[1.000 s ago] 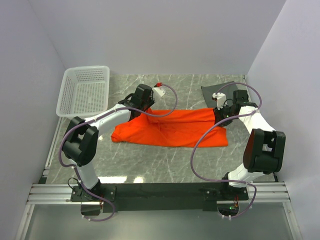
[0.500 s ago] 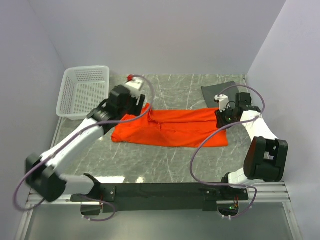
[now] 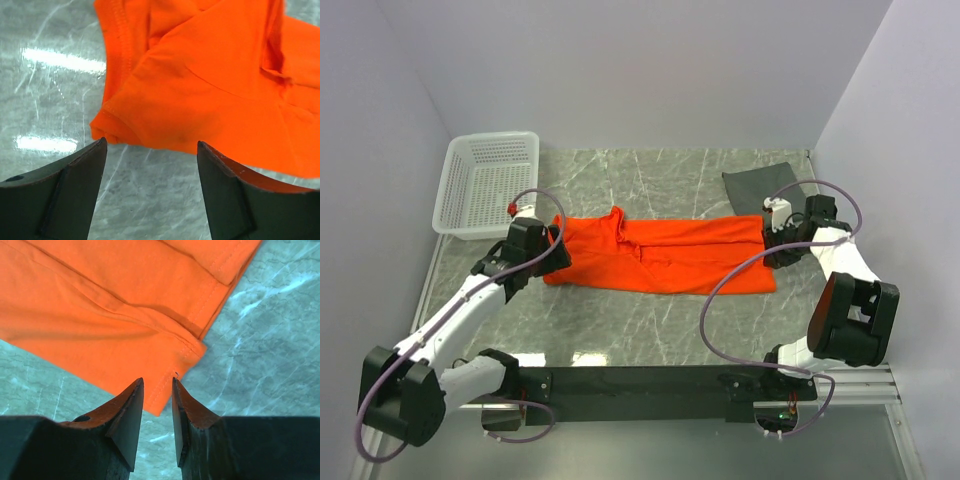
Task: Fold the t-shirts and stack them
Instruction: Fold the tshirt
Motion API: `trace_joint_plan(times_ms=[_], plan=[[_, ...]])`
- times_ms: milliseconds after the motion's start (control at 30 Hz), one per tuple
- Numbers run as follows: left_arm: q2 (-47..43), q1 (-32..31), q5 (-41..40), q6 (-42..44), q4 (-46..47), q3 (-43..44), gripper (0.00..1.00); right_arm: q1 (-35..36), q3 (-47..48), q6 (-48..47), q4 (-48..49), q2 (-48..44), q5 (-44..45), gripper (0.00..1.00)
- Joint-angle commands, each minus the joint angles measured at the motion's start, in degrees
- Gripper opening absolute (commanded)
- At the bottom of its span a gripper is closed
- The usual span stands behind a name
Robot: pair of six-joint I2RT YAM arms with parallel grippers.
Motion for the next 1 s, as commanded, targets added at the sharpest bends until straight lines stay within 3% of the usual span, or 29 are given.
trace_joint_plan(times_ms=[0, 567, 900, 967], plan=[[2.5, 1.2, -1.1, -5.0, 3.1, 0.1, 0.77, -0.4, -0.3, 0.5, 0.6, -0.1, -1.4, 0.37], [16.2, 3.6, -4.0, -1.1, 9.8, 2.1, 0.66, -0.8, -1.0, 0.2, 0.7, 1.0, -2.1, 0.37], [16.2, 3.6, -3.2, 0.0, 10.6, 2.1, 0.47, -1.4, -1.5, -1.0, -0.5, 0.4, -1.1, 0.37], [16.2, 3.6, -3.4, 0.0, 10.2, 2.2, 0.32, -1.5, -1.4, -1.2, -1.1, 0.1, -1.0, 0.37]])
